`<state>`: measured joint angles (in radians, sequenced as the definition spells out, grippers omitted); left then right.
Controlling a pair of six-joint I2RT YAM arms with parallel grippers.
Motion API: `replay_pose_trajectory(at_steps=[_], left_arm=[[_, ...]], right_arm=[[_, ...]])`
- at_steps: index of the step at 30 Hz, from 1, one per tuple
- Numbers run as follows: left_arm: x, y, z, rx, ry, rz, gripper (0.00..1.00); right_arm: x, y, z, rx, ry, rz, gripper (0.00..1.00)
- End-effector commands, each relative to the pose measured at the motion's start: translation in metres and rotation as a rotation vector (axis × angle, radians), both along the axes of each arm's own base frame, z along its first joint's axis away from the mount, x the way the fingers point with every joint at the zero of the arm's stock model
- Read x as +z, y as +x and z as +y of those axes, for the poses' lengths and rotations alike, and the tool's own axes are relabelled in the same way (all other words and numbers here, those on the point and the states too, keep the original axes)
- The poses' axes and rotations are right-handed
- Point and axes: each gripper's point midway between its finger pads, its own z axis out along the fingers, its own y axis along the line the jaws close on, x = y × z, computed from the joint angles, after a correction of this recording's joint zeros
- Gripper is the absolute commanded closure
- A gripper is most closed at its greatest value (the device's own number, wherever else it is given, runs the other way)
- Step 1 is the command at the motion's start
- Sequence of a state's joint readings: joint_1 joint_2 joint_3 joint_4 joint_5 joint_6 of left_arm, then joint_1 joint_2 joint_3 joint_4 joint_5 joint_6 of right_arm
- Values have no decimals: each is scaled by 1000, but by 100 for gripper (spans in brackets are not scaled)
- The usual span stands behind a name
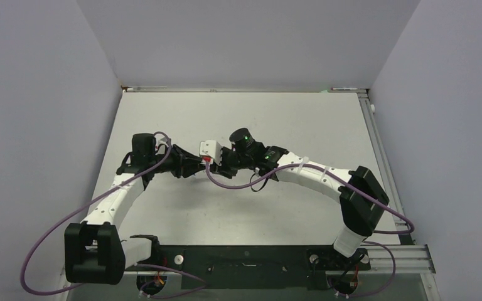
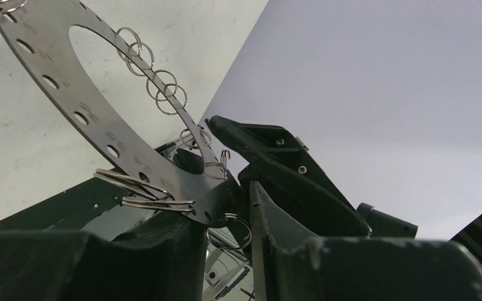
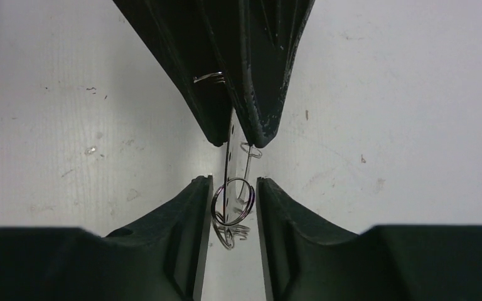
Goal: Remove the keys from the keyring
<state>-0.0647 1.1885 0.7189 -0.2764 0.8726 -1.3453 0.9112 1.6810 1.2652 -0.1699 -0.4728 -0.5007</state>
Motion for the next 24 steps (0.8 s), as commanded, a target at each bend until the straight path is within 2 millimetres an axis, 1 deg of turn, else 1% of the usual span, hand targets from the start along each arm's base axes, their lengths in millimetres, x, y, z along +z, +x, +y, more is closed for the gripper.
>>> replay_pose_trajectory(at_steps=[1, 2, 3, 4, 5, 6, 8, 9, 10, 11, 12, 13, 16, 17, 20, 22, 24], left_arm=[[23, 1, -5, -24, -50, -93, 100], [24, 1, -5, -23, -48, -98, 100], [26, 2, -5, -21, -46, -102, 100], [28, 2, -5, -20, -46, -113, 93], [31, 2, -4, -20, -46, -124, 83], [35, 3, -5, -24, -48, -140, 75], [45, 7, -3, -29, -43, -195, 56], [51, 10, -1, -34, -34, -241, 40], [59, 14, 1, -35, -24, -290, 31], [68, 18, 4, -36, -13, -335, 19], [77, 21, 8, -35, 1, -379, 4], [86, 26, 12, -34, 25, -426, 3], [111, 41, 41, 16, 152, -566, 4], [123, 44, 49, 33, 205, -625, 4], [140, 54, 78, 82, 382, -769, 4], [144, 56, 94, 80, 518, -851, 4], [137, 55, 105, 46, 640, -898, 4]], right_arm=[[20, -1, 9, 4, 86, 3, 74], [24, -3, 8, 1, 94, 11, 81], [27, -5, 8, -2, 102, 26, 91], [30, -7, 7, -2, 106, 36, 94], [32, -9, 6, -2, 109, 45, 95], [35, -11, 5, -3, 111, 52, 95], [42, -12, 2, -15, 121, 72, 95], [45, -14, 0, -20, 124, 87, 95], [48, -14, -2, -26, 131, 101, 95], [50, -15, -5, -30, 135, 116, 95], [54, -14, -7, -39, 142, 130, 95], [58, -12, -10, -50, 152, 146, 95], [72, -3, -22, -95, 186, 184, 95], [76, 1, -26, -119, 200, 203, 95], [86, 13, -39, -180, 238, 251, 95], [93, 23, -48, -219, 266, 295, 95], [98, 32, -58, -254, 288, 340, 95]])
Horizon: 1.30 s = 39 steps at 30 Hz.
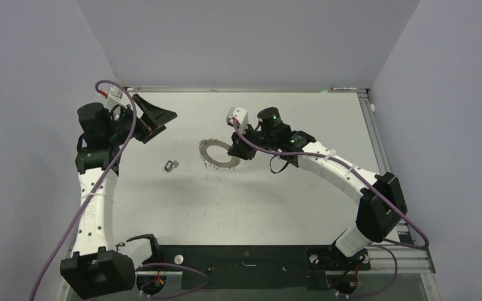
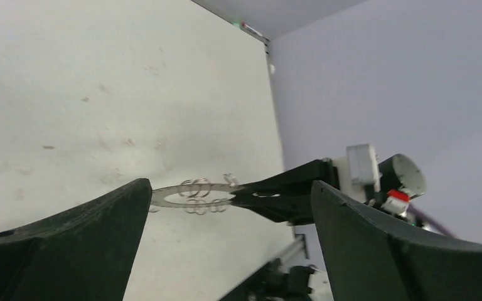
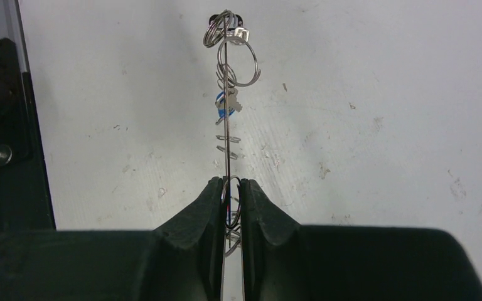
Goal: Remove the keys from the keyring
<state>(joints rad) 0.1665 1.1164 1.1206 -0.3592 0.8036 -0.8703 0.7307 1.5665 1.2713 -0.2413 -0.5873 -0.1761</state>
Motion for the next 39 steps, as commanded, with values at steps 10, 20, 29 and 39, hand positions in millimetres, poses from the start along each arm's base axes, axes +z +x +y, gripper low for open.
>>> replay_pose_trajectory(at_steps=[10, 20, 29, 39], left_arm=[[-51, -9, 17, -92, 560, -334, 4], [-121, -3, -71, -353, 961, -551, 0], [-140, -21, -92, -488, 1036, -802, 5], [-146, -16, -115, -261, 920, -888, 9]], right_arm=[[73, 46, -62, -232, 267, 207, 95], [41, 77, -93, -449, 310, 480, 95], [17, 84, -101, -575, 271, 589, 95], [12, 67, -102, -615, 268, 710, 95]])
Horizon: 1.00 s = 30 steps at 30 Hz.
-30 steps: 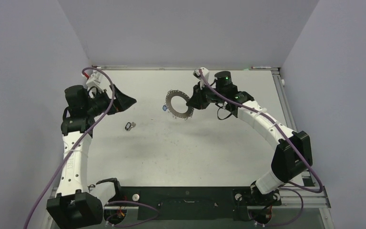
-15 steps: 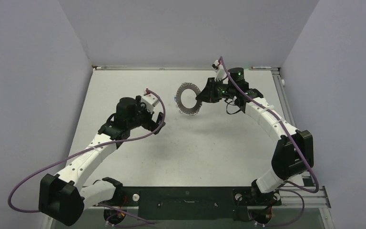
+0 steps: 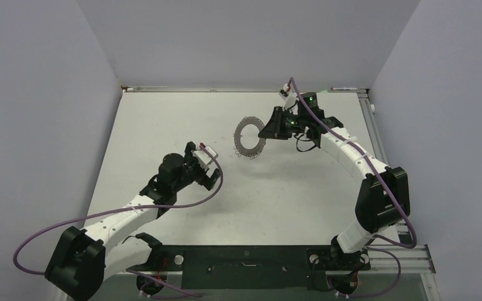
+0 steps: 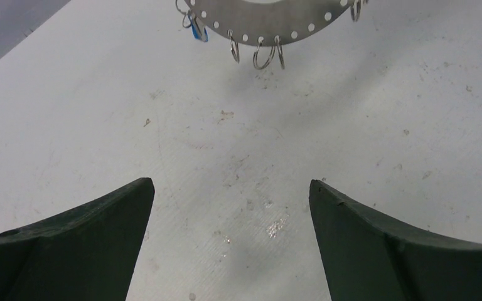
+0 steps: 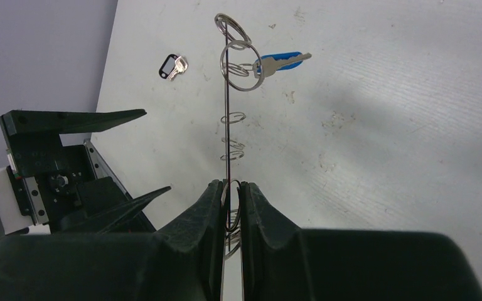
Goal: Remove the keys from the keyring
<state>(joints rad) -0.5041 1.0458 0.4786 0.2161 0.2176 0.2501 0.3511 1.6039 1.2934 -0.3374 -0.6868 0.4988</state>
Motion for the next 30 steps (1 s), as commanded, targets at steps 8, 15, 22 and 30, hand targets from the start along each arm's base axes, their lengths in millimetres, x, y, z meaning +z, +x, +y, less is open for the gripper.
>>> replay_pose_trajectory(at_steps=[8, 15, 22, 30], left_arm=[[23, 7, -48, -87, -97, -278, 11], [21, 14, -54, -85, -82, -322, 19], [18, 21, -34, 2, -42, -360, 31], [18, 18, -18, 17, -9, -424, 30]], right_arm=[[31, -33, 19, 25, 69, 40, 95], [45, -57, 38, 106, 111, 47, 95], [53, -75, 49, 160, 159, 68, 95], [58, -88, 58, 228, 196, 91, 95]])
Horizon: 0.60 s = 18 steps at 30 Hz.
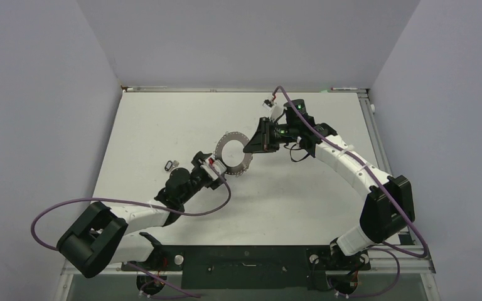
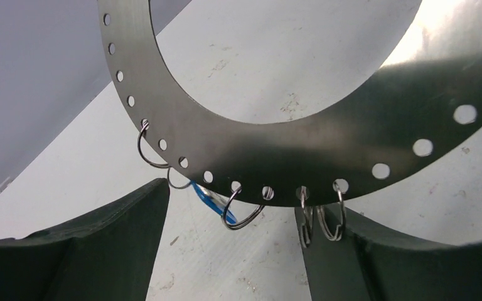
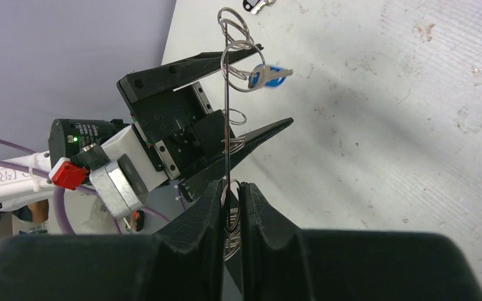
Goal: Remove the keys from the keyring
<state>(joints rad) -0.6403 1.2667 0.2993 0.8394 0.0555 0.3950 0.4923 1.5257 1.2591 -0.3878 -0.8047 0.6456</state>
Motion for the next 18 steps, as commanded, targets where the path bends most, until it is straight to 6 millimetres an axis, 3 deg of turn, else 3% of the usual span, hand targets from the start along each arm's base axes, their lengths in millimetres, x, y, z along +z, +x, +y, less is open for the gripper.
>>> replay_pose_trajectory(at_steps=[1, 11, 18], left_arm=[[29, 4, 10, 26, -28, -134, 30], [48, 3, 17, 49, -52, -202, 46], [47, 0, 26, 69, -56, -189, 57]], right_arm=[[35, -12, 10, 59, 96, -60, 95], [33, -20, 12, 85, 112, -49, 95], [38, -16, 7, 79, 113, -65, 95]])
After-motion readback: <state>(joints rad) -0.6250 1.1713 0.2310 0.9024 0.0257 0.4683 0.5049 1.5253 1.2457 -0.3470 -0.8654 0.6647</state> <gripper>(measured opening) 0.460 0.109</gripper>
